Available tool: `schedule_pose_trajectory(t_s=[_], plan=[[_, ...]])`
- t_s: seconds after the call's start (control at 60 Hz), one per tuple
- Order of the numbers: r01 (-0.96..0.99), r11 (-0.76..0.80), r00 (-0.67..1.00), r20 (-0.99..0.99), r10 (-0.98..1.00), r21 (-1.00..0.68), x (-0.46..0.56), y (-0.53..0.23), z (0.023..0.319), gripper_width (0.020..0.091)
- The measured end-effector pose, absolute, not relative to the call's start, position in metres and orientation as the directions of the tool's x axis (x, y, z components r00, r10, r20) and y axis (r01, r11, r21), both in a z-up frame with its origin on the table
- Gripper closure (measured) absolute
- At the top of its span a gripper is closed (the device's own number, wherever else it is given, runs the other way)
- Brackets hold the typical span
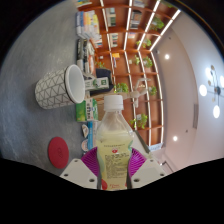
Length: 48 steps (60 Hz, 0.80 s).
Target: Pour water
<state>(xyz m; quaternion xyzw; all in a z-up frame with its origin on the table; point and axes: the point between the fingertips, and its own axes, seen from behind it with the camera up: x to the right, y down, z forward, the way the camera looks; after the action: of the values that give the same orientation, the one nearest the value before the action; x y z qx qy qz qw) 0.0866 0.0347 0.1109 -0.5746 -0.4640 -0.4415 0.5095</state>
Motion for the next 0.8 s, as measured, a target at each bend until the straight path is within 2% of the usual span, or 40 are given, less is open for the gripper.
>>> schedule_pose_trajectory(t_s=[0.3, 0.467, 0.583, 0.65, 0.8], plan=[[0.942, 0.011, -0.335, 0.942, -0.019, 0.336, 0.046, 0.052, 0.131, 0.0770], [0.887, 0.014, -0.461, 0.886, -0.060, 0.462, 0.037, 0.053, 0.139, 0.0767], [0.904, 0.002, -0.428, 0.903, -0.045, 0.428, 0.042, 0.055, 0.138, 0.0767], [0.939, 0.011, -0.343, 0.938, -0.041, 0.344, 0.044, 0.052, 0.138, 0.0768], [0.993, 0.009, 0.119, 0.991, 0.054, -0.120, 0.059, 0.043, 0.136, 0.0767]])
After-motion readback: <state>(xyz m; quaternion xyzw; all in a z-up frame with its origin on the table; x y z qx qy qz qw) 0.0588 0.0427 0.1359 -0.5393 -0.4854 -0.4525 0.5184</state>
